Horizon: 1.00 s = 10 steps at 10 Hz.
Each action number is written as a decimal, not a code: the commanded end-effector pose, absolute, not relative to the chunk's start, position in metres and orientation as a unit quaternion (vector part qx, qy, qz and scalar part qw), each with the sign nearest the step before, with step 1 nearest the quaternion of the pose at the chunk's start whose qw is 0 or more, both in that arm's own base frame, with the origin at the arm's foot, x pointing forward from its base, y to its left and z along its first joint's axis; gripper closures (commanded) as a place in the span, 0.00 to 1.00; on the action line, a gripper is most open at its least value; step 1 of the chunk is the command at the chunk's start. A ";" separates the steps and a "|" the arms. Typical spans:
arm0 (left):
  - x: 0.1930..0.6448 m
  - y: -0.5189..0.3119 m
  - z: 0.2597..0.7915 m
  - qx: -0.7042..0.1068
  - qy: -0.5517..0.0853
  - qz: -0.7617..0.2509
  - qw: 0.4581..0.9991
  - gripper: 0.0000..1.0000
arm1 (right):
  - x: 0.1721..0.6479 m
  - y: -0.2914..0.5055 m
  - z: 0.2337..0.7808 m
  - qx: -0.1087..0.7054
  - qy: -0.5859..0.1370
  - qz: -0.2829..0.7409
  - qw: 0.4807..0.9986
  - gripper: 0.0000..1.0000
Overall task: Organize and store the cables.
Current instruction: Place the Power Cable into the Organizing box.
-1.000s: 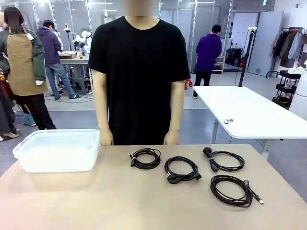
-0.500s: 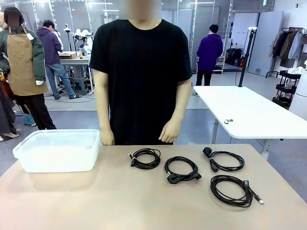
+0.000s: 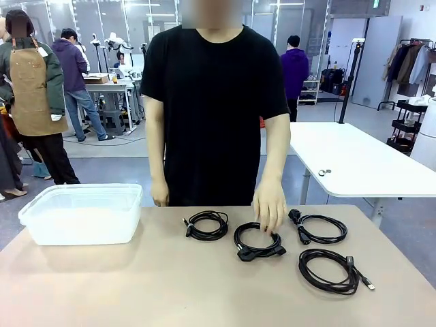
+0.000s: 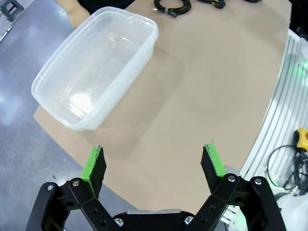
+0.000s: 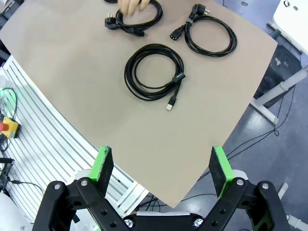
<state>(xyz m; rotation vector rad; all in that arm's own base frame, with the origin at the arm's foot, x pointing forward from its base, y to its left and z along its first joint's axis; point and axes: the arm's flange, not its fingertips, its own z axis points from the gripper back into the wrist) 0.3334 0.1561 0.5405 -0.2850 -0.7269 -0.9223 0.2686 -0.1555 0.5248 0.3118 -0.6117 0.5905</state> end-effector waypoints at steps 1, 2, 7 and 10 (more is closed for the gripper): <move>0.333 0.157 0.540 -0.139 -0.345 -0.442 0.816 0.00 | 0.267 -0.156 0.525 0.151 -0.296 0.286 0.899 0.00; 0.333 0.157 0.540 -0.139 -0.345 -0.442 0.816 0.00 | 0.267 -0.156 0.525 0.151 -0.296 0.286 0.899 0.00; 0.333 0.157 0.540 -0.139 -0.345 -0.442 0.816 0.00 | 0.267 -0.156 0.525 0.151 -0.296 0.286 0.899 0.00; 0.333 0.157 0.540 -0.139 -0.345 -0.442 0.816 0.00 | 0.267 -0.156 0.525 0.151 -0.296 0.286 0.899 0.00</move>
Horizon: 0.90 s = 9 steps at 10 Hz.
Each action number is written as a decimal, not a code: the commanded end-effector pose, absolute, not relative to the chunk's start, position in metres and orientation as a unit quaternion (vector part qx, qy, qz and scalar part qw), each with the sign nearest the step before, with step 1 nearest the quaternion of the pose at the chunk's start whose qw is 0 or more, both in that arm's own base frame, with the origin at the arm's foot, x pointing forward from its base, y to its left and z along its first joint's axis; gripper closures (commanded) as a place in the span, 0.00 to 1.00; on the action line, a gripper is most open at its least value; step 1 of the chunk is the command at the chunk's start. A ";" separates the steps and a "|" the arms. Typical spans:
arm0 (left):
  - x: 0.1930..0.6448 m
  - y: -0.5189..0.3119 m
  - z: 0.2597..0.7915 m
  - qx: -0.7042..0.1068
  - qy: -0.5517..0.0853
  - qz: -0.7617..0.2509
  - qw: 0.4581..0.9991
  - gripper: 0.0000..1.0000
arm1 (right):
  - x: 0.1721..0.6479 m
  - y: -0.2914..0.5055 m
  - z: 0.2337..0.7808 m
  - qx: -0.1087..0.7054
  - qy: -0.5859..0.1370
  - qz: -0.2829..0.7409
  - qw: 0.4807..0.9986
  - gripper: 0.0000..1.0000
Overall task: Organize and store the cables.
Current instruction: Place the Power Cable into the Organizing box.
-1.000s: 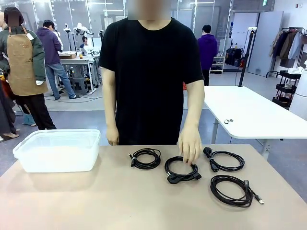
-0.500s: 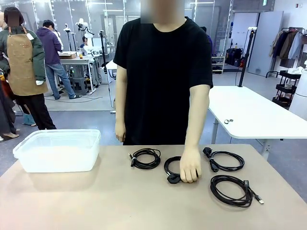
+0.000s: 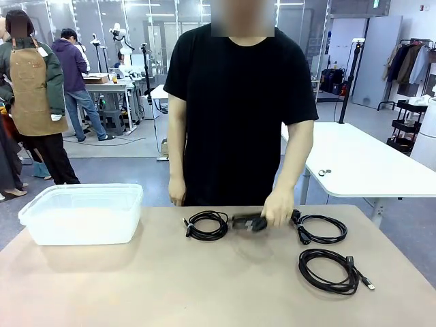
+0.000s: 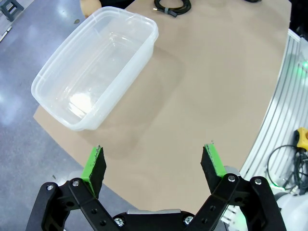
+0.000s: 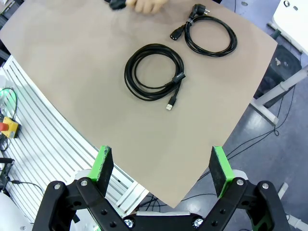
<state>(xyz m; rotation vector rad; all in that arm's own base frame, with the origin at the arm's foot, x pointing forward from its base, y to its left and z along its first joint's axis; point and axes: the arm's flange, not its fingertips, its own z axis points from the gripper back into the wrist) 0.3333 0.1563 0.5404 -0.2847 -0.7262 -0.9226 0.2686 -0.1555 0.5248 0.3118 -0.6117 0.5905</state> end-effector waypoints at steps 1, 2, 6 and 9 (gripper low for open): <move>0.333 0.157 0.540 -0.139 -0.345 -0.442 0.816 0.00 | 0.267 -0.156 0.525 0.151 -0.296 0.286 0.899 0.00; 0.333 0.157 0.540 -0.139 -0.345 -0.442 0.816 0.00 | 0.267 -0.156 0.525 0.151 -0.296 0.286 0.899 0.00; 0.333 0.157 0.540 -0.139 -0.345 -0.442 0.816 0.00 | 0.267 -0.156 0.525 0.151 -0.296 0.286 0.899 0.00; 0.333 0.157 0.540 -0.139 -0.345 -0.442 0.816 0.00 | 0.267 -0.156 0.525 0.151 -0.296 0.286 0.899 0.00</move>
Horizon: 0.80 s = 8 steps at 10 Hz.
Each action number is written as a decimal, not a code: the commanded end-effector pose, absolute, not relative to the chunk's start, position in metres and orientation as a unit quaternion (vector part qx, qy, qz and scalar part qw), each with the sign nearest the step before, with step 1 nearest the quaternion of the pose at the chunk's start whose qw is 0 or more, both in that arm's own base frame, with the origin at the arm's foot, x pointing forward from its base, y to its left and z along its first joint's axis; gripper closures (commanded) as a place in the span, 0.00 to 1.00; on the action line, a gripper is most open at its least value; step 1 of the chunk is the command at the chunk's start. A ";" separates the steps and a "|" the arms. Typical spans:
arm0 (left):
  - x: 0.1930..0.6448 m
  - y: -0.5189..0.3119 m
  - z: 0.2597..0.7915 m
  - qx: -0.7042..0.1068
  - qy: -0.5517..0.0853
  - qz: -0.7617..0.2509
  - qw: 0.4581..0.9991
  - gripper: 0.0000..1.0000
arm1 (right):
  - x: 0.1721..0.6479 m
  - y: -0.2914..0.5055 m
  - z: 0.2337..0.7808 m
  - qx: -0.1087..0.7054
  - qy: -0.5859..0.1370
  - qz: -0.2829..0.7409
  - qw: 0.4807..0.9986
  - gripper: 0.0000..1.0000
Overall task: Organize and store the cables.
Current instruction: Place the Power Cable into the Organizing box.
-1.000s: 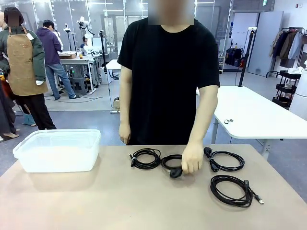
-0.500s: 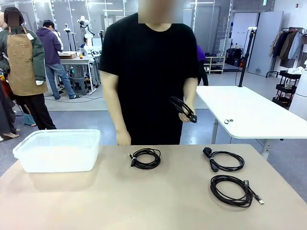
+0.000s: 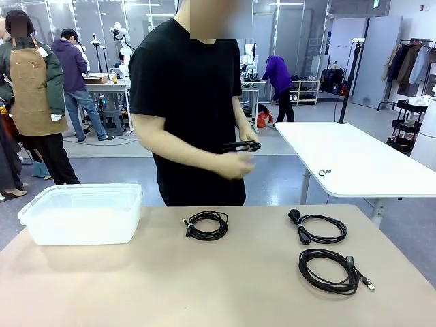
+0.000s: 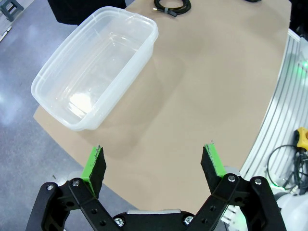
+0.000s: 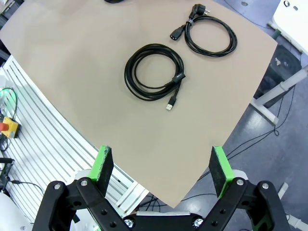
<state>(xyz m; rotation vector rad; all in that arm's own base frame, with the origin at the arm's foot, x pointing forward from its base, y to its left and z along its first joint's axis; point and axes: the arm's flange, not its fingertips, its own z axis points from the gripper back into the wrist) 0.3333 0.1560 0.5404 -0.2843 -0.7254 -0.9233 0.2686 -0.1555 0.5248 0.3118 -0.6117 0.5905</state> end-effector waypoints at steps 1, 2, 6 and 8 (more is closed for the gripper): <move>0.333 0.157 0.540 -0.139 -0.345 -0.442 0.816 0.00 | 0.267 -0.156 0.525 0.151 -0.296 0.286 0.899 0.00; 0.333 0.157 0.540 -0.139 -0.345 -0.442 0.816 0.00 | 0.267 -0.156 0.525 0.151 -0.296 0.286 0.899 0.00; 0.333 0.157 0.540 -0.139 -0.345 -0.442 0.816 0.00 | 0.267 -0.156 0.525 0.151 -0.296 0.286 0.899 0.00; 0.333 0.157 0.540 -0.139 -0.345 -0.442 0.816 0.00 | 0.283 -0.143 0.533 0.152 -0.283 0.274 0.907 0.00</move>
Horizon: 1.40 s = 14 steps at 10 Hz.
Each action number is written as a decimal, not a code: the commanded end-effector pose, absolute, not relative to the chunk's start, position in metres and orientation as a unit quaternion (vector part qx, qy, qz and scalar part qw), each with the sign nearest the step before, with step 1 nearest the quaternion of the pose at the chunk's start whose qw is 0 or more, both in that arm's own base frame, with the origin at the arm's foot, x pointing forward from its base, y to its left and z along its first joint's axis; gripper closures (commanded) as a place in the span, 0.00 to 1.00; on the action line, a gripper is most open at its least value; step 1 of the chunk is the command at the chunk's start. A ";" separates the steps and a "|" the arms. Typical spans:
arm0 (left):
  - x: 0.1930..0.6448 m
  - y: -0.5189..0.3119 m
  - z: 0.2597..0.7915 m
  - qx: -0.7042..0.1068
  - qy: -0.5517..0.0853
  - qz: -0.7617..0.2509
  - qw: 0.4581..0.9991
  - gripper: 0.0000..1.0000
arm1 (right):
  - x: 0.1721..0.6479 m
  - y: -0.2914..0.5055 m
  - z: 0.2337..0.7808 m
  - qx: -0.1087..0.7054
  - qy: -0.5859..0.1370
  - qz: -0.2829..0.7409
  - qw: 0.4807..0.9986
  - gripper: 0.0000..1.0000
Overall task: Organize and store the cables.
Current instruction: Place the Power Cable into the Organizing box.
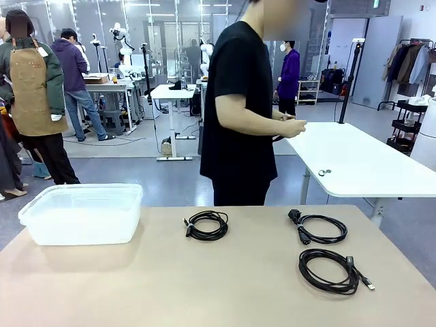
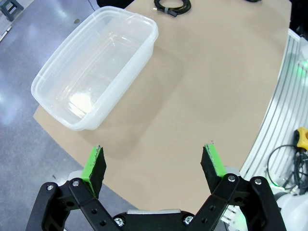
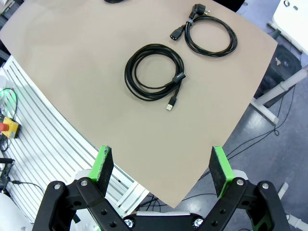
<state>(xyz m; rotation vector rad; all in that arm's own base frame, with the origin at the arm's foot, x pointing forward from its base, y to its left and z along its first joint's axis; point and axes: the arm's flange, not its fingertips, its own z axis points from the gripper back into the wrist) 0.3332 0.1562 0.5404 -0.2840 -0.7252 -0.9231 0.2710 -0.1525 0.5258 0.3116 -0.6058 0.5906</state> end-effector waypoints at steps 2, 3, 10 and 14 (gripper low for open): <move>0.333 0.157 0.540 -0.139 -0.345 -0.442 0.816 0.00 | 0.313 -0.111 0.549 0.126 -0.239 0.270 0.924 0.00; 0.333 0.157 0.540 -0.139 -0.345 -0.442 0.816 0.00 | 0.330 -0.097 0.557 0.126 -0.225 0.254 0.932 0.00; 0.333 0.157 0.540 -0.139 -0.345 -0.442 0.816 0.00 | 0.477 0.031 0.507 0.071 -0.162 0.139 0.975 0.00; 0.333 0.157 0.540 -0.139 -0.345 -0.442 0.816 0.00 | 0.508 0.057 0.461 0.064 -0.164 0.151 0.973 0.00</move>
